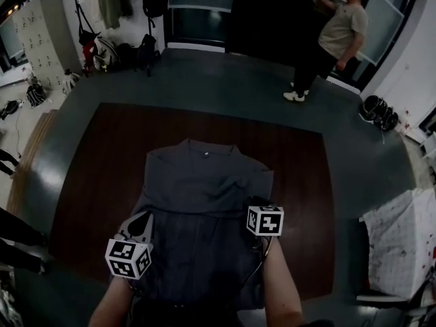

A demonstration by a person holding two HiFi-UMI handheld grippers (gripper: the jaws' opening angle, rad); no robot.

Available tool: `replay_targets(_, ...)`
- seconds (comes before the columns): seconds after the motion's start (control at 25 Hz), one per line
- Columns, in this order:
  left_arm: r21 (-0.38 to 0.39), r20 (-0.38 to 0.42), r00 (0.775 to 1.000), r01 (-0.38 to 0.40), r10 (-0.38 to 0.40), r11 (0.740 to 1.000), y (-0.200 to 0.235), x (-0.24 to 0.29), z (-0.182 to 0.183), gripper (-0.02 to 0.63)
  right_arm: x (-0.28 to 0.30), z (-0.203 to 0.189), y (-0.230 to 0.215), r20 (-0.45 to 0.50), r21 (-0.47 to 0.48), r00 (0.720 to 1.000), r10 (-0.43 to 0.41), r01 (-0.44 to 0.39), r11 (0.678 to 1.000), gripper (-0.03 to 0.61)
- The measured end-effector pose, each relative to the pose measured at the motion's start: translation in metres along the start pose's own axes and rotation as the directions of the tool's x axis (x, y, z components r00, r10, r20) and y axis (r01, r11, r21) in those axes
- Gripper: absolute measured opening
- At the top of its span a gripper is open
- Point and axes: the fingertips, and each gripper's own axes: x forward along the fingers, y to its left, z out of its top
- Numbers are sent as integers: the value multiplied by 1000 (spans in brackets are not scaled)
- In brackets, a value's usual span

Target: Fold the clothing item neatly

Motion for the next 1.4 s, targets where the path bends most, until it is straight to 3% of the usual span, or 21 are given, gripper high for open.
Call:
replay_targets(0.08,-7,-1,1000,-5,5,1000,-2,-5,-3,8,7,-16,17,-69,-13,996,62,-63,998,55)
replay_targets(0.24,-13,-2,1000,-25,25,1000,-5,-18,-11,8,26,-41,23,-163,-39,986,34,-41,998,55)
replay_targets(0.4,-20,-2,999,-55,55,998,-9,-30,-19,8,18,-37,23,-120,22,992,49,-47,999,0)
replay_targets(0.6,-37,10,997,-81,82,996,-15,-46,-25,8,-19,-31,25,-42,121,994,103,-98,988,-3)
replay_targets(0.8,-35,9,996,-87,87,996,-24,-56,-38,8,-28,-66,19,-66,64,993,95,-90,994,2)
replay_targets(0.88,-28,4,997,-83,83,996,-27,-63,-43,8,-39,-74,15,-46,91,993,105,-101,991,34)
replay_targets(1.04,-34,-8,998,-70,70,997,-29,-81,-57,8,-78,-81,8,58,134,988,143,-149,980,34)
replay_targets(1.16,-30,-26,998,-49,48,998,-25,-97,-69,8,-122,-88,7,187,167,967,171,-203,965,32)
replay_targets(1.28,-39,-32,999,-25,24,999,-18,-117,-84,8,-178,-93,5,367,203,917,156,-242,949,-9)
replay_targets(1.4,-58,8,1000,-25,26,998,-7,-149,-99,8,-230,-112,-8,486,237,871,77,-216,947,-9)
